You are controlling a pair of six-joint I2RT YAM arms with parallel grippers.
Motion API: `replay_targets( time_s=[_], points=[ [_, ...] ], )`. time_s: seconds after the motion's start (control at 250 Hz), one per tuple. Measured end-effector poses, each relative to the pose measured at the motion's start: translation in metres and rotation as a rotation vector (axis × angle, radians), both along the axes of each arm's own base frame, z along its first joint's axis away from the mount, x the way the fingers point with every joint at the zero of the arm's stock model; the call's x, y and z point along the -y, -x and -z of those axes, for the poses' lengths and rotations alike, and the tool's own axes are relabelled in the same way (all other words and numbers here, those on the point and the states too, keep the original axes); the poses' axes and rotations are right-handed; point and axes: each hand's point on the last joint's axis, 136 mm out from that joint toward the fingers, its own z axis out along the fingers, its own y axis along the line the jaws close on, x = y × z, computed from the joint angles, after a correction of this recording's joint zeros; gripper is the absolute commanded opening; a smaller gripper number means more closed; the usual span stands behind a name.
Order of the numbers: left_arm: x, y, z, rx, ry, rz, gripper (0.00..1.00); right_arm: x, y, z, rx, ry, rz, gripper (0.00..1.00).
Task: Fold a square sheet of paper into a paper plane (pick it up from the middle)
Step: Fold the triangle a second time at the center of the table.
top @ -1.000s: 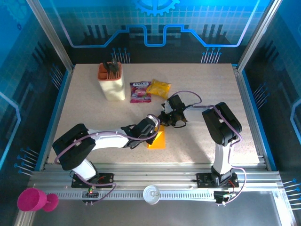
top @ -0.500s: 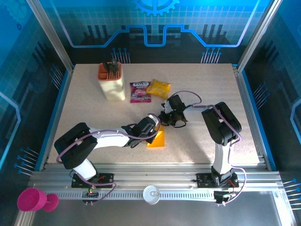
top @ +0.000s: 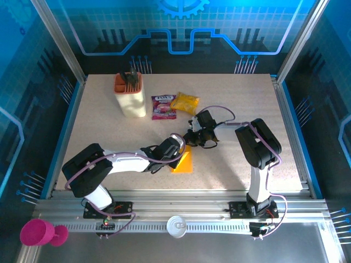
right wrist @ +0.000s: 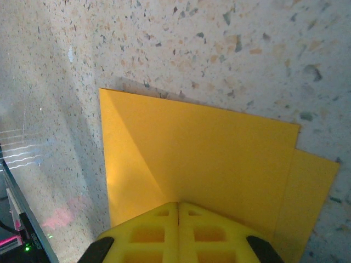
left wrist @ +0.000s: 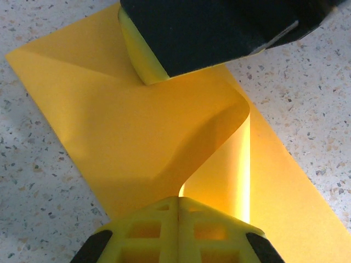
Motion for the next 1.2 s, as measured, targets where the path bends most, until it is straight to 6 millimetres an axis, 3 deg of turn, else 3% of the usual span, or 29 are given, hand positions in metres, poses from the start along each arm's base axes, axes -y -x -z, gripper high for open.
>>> replay_targets(
  time_s=[1.202],
  points=[
    [-0.0038,-0.0086,0.0059,0.016,-0.043,-0.001,0.0,0.0004,-0.0002,0.0002,-0.002,-0.003,0.0,0.0]
  ],
)
